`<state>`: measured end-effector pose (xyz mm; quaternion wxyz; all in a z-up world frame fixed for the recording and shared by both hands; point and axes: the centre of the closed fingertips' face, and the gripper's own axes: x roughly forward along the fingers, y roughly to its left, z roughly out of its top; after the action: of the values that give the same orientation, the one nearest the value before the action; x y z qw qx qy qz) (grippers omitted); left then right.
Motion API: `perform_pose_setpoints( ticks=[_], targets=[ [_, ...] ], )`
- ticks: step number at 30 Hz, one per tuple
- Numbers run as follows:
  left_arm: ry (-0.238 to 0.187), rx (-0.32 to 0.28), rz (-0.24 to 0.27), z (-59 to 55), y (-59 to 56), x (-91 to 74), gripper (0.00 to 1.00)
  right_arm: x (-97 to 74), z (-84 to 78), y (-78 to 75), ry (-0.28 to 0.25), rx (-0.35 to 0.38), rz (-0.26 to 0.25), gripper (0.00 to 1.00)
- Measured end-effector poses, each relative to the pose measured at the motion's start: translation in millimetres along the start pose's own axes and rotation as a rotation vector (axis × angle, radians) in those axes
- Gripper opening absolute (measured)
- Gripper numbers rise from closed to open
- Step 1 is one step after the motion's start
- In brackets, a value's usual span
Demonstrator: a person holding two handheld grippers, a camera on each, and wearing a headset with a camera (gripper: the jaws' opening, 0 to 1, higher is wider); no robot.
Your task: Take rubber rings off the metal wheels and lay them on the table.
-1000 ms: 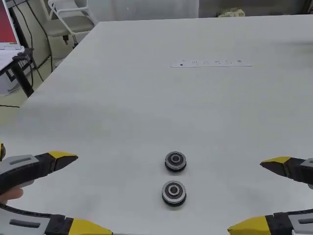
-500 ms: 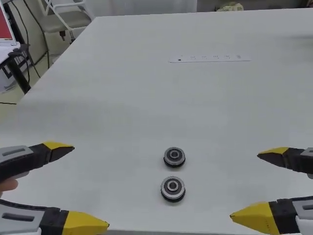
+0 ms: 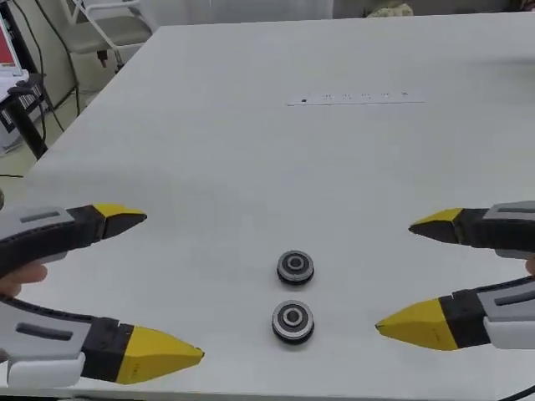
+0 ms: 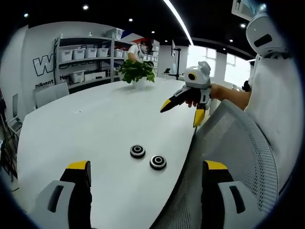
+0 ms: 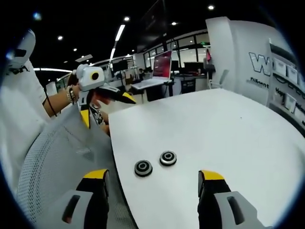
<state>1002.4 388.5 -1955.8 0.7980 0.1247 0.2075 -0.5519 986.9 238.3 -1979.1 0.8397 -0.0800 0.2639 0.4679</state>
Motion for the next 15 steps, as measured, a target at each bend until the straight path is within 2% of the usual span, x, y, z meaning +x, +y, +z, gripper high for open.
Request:
perform_pose_setpoints(
  ticks=[6, 10, 12, 15],
  targets=[
    [0.0, 0.048, -0.028, 13.1, 3.5, 12.1, 0.92, 11.2, 14.9, 4.7, 0.003, -0.081, 0.047, 0.66],
    [0.002, 0.109, -0.062, 26.3, 4.9, 27.0, 0.9, 21.9, 28.3, 9.5, -0.012, -0.129, 0.09, 0.63],
    [-0.003, 0.137, -0.067, 34.7, 2.0, 36.2, 0.9, 24.4, 31.3, 10.5, -0.012, -0.15, 0.106, 0.59],
    [-0.008, 0.174, -0.081, 44.1, 0.1, 48.7, 0.91, 30.7, 33.1, 8.7, 0.008, -0.166, 0.123, 0.59]
  ],
)
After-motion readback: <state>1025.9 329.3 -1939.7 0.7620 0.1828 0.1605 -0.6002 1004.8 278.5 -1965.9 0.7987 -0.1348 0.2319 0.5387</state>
